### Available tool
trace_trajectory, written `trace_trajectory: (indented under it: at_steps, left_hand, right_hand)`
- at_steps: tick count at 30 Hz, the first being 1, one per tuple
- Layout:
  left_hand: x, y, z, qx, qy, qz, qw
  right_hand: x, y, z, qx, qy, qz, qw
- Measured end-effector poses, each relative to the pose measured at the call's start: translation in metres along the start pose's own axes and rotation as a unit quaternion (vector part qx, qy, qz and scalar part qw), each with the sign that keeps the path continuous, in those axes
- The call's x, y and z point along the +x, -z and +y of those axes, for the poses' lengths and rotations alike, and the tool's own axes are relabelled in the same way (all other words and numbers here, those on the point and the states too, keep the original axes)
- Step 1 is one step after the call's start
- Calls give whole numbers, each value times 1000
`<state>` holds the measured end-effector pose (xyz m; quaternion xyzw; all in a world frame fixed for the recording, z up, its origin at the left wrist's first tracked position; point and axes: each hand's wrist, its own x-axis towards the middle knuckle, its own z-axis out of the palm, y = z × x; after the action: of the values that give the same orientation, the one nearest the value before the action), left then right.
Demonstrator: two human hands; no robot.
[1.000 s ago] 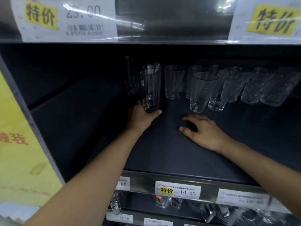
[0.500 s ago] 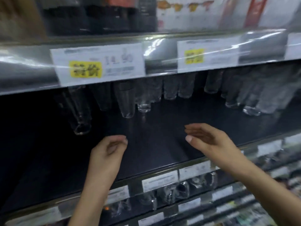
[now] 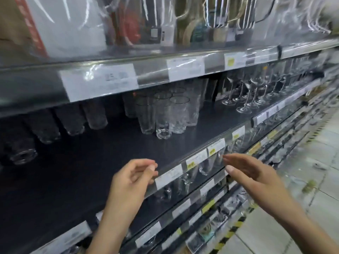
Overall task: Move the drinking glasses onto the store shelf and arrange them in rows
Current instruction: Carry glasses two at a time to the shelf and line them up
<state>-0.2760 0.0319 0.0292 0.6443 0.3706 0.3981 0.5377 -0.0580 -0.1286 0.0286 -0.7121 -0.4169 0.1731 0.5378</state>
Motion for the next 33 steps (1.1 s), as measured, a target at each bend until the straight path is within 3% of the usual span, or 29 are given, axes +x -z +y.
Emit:
trace_trajectory:
  at_steps: [5,12,19,28,33]
  left_hand:
    - [31,-102,6,12,16,18,1000]
    - [82,-179,-3,61,39,129,989]
    - [133,-214,-17,160,53,221,960]
    - [171,-225,-25,286,54,304,907]
    - [181,-230,-26,305,63,320,895]
  right_hand:
    - [50,81,41,26,-14,4,1000]
    - [133,135,77,47,-8,-37,998]
    - [230,99,87,71,14,-99,992]
    - [323,21,98,-23,5,-232,972]
    - [341,-1,98,29,33,-261,964]
